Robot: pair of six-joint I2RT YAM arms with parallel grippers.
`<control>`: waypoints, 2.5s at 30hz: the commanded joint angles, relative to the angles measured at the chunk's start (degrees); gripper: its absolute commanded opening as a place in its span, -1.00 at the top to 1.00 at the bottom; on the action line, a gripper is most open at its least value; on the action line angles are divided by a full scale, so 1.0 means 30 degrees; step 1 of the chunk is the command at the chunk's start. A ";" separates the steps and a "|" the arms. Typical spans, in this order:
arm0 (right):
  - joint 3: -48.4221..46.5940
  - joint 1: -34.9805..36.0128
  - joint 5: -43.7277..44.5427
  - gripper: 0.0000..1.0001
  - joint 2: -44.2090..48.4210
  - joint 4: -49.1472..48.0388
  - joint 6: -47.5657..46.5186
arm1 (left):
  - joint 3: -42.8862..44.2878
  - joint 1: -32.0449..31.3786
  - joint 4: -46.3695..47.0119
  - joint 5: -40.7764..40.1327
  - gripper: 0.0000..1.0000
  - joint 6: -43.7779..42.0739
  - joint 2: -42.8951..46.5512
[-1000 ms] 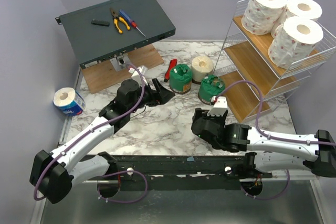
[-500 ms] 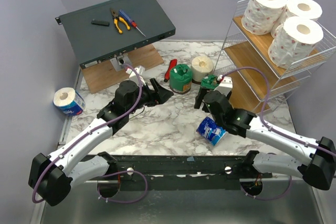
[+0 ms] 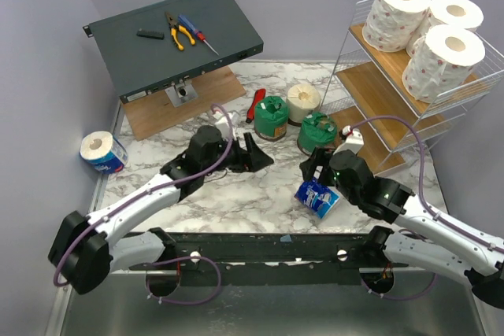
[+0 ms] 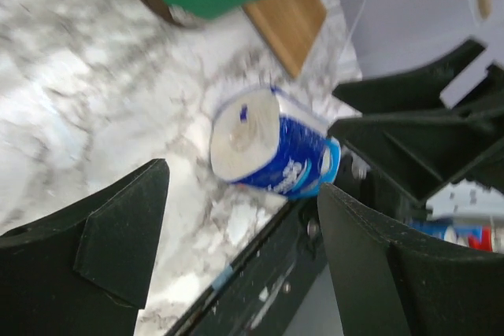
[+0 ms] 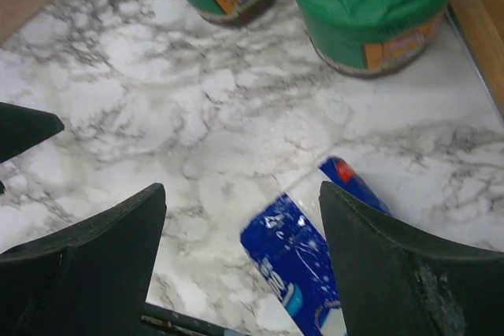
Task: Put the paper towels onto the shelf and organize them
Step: Adjust the paper towel at the center of the board.
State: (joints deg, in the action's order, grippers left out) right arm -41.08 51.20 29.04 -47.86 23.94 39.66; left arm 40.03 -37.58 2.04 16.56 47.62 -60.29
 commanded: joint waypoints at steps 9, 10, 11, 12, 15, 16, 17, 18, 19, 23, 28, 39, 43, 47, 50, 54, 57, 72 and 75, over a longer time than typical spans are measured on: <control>0.1705 0.0057 -0.0187 -0.60 0.0223 0.4267 0.4060 | 0.1493 -0.3732 0.2241 0.2688 -0.51 -0.0867 -0.6564; 0.1668 0.0062 -0.0038 -0.60 0.0384 0.4376 0.4200 | 0.1600 -0.3754 0.2446 0.2824 -0.51 -0.0886 -0.6814; 0.1645 0.0044 0.0108 -0.60 0.0492 0.4446 0.4336 | 0.1701 -0.3761 0.2666 0.3040 -0.51 -0.0919 -0.7017; 0.1603 0.0044 0.0229 -0.60 0.0541 0.4586 0.4586 | 0.1793 -0.3783 0.2951 0.3326 -0.52 -0.0955 -0.7272; 0.1569 0.0043 0.0382 -0.61 0.0677 0.5139 0.5541 | 0.1608 -0.3820 0.4443 0.4046 -0.53 -0.1213 -0.7862; 0.1631 0.0043 0.0374 -0.61 0.0782 0.5257 0.5818 | 0.1481 -0.3820 0.5185 0.4302 -0.53 -0.1288 -0.8104; 0.1819 0.0062 0.0343 -0.61 0.0934 0.5304 0.6085 | 0.1376 -0.3820 0.5757 0.4585 -0.54 -0.1311 -0.8441; 0.1964 0.0046 0.0333 -0.62 0.1155 0.5290 0.6306 | 0.1291 -0.3824 0.6635 0.4951 -0.54 -0.1287 -0.8711; 0.2170 0.0056 0.0365 -0.62 0.1350 0.5264 0.6523 | 0.1129 -0.3820 0.7546 0.5265 -0.54 -0.1146 -0.9065; 0.2926 0.0067 0.0624 -0.62 0.2483 0.5190 0.7361 | 0.0267 -0.3849 1.1157 0.6023 -0.55 -0.0397 -1.0127; 0.3243 0.0061 0.0825 -0.62 0.3436 0.5093 0.7390 | -0.0190 -0.3879 1.3164 0.5858 -0.57 -0.0577 -1.0941; 0.2898 0.0057 0.1224 -0.62 0.2306 0.4456 0.6503 | 0.1129 -0.4378 1.2822 0.6346 -0.59 -0.1596 -1.2838; 0.3321 0.0045 0.1244 -0.62 0.2072 0.3583 0.6394 | 0.1049 -0.4756 1.2192 0.6273 -0.59 -0.2395 -1.2845; 0.3803 0.0045 0.0503 -0.62 0.1972 0.2276 0.6211 | 0.0449 -0.4875 1.2269 0.6525 -0.54 -0.2827 -1.2408; 0.4025 0.0045 -0.0265 -0.61 0.1969 0.1212 0.5808 | -0.0562 -0.4875 1.3026 0.6465 -0.46 -0.2838 -1.1676; 0.4295 0.0047 -0.1502 -0.60 0.1552 -0.0551 0.5032 | -0.1488 -0.4917 1.3807 0.6464 -0.25 -0.2754 -1.0928; 0.4433 0.0060 -0.2755 -0.60 0.0639 -0.2081 0.4602 | -0.2246 -0.4937 1.4232 0.6116 -0.09 -0.2688 -1.0170; 0.1425 0.0046 -0.2820 -0.60 -0.2450 -0.2995 0.2467 | -0.6613 -0.4933 1.3534 0.0906 -0.03 -0.2456 -0.5484; -0.0227 0.0067 -0.0974 -0.60 -0.1993 0.0372 0.2462 | -0.7081 -0.4933 1.3335 0.0244 -0.14 -0.2337 -0.4733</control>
State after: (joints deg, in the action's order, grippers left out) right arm -35.18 51.35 19.27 -55.81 14.20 49.19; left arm 20.60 -52.21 41.41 22.81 40.47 -77.69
